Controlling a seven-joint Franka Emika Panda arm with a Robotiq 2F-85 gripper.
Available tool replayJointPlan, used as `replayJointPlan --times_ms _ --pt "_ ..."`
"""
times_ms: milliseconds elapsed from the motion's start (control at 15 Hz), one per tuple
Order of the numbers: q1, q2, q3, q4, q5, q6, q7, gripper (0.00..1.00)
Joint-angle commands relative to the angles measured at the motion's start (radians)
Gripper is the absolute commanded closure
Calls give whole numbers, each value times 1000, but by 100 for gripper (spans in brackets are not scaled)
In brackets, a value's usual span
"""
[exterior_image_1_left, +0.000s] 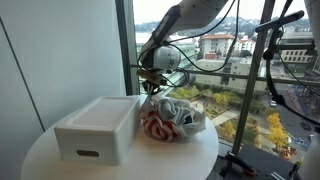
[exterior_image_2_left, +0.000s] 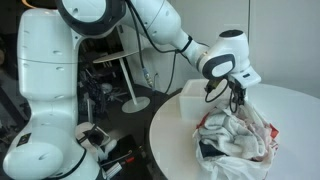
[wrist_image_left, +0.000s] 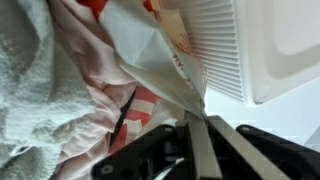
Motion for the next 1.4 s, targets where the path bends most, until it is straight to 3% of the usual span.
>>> replayJointPlan --times_ms 0,200,400,600,800,933,1333 --pt "27 -126 -24 -57 -12 -30 46 100" --pt "46 -214 -51 -99 -77 -96 114 100" --pt "73 -307 -96 -130 -281 -267 310 100" --pt "56 -389 -65 -133 -420 -447 433 100" --pt "40 -399 -19 -78 -427 -686 427 100" --pt "36 -384 1 -47 -409 -787 403 100" --pt "39 -264 25 30 -430 -805 358 100"
